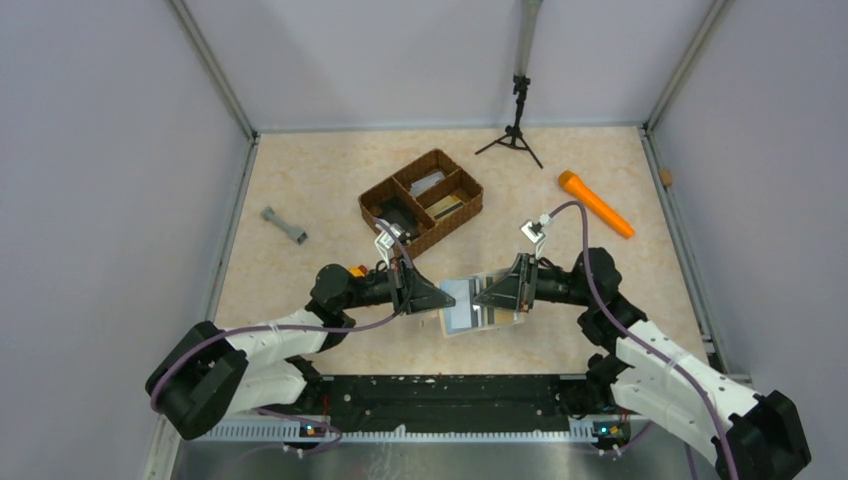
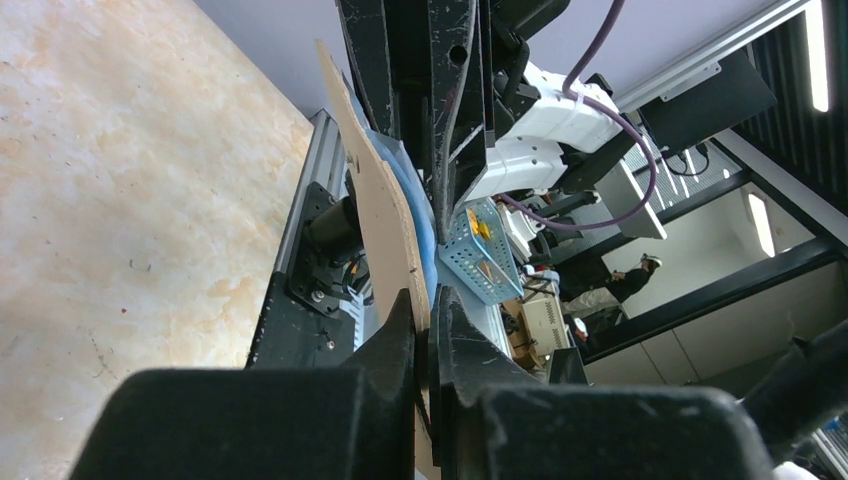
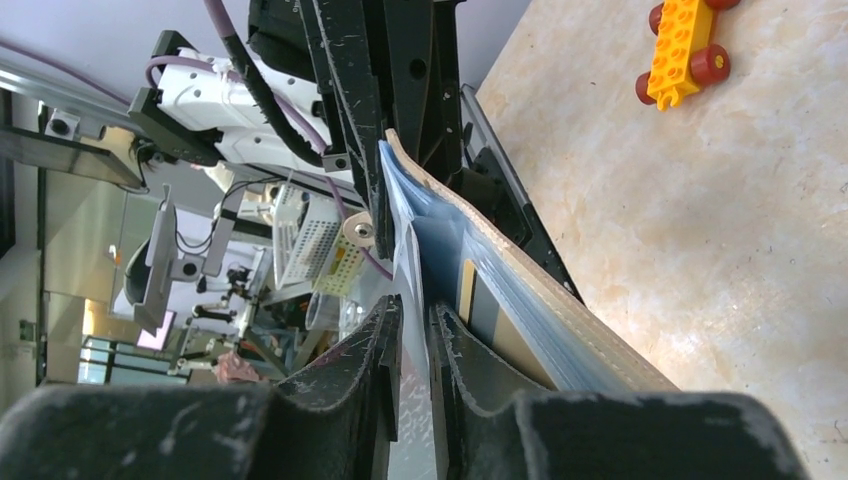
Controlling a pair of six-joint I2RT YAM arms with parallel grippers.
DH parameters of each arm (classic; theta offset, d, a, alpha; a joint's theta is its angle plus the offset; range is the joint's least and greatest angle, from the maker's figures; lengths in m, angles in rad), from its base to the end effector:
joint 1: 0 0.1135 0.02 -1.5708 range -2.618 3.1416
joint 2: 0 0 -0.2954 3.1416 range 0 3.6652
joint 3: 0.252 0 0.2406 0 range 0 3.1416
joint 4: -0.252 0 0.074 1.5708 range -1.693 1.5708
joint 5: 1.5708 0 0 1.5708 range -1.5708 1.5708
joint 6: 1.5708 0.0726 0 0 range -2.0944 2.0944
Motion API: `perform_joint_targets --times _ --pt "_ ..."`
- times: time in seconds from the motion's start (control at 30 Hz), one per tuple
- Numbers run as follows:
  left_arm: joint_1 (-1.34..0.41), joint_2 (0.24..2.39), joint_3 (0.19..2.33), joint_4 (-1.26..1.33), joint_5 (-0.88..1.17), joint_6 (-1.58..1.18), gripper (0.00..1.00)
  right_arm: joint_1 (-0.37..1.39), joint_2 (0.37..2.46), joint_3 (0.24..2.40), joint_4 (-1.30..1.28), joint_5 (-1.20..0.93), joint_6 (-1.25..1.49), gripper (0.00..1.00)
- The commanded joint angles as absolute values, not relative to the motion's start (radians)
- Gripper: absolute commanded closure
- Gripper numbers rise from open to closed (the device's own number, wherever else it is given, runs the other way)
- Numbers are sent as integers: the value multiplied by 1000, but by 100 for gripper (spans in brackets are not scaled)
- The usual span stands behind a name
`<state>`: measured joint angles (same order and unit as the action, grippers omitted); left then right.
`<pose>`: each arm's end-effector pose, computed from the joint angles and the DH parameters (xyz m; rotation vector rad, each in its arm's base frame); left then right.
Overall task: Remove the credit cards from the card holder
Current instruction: Remove the credit card from the card holder.
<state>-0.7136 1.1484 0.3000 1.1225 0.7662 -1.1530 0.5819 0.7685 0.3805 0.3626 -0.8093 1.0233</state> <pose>0.1330 -0.1818 0.2820 0.4573 1.6577 -1.9745 0.1132 0.1374 0.2830 -0.3390 1.9192 1.7962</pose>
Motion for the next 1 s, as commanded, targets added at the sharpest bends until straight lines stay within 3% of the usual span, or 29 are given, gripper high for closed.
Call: perform_joint_targets --times 0.0,0.13,0.2,0.27,0.37,0.43,0.6,0.97 --pt "-716 1153 326 1206 772 -1149 100 597 764 429 424 -839 1019 83" --pt "-715 1153 329 1194 770 -1147 100 597 743 417 431 -828 1029 89" --pt "-715 1155 334 1186 772 -1149 87 597 738 415 422 -818 1028 99" --pt "-715 1154 336 1178 773 -1146 74 597 739 421 395 -807 1018 100" --pt "-715 1154 336 1167 772 -1142 68 597 730 420 384 -797 1016 100" --pt "-716 1153 336 1159 774 -1139 70 597 721 416 378 -790 1017 100" --pt "-715 1143 336 1144 768 -1127 100 595 712 414 341 -778 1004 100" --pt "-712 1084 334 1090 758 -1103 100 499 709 394 330 -861 993 100"
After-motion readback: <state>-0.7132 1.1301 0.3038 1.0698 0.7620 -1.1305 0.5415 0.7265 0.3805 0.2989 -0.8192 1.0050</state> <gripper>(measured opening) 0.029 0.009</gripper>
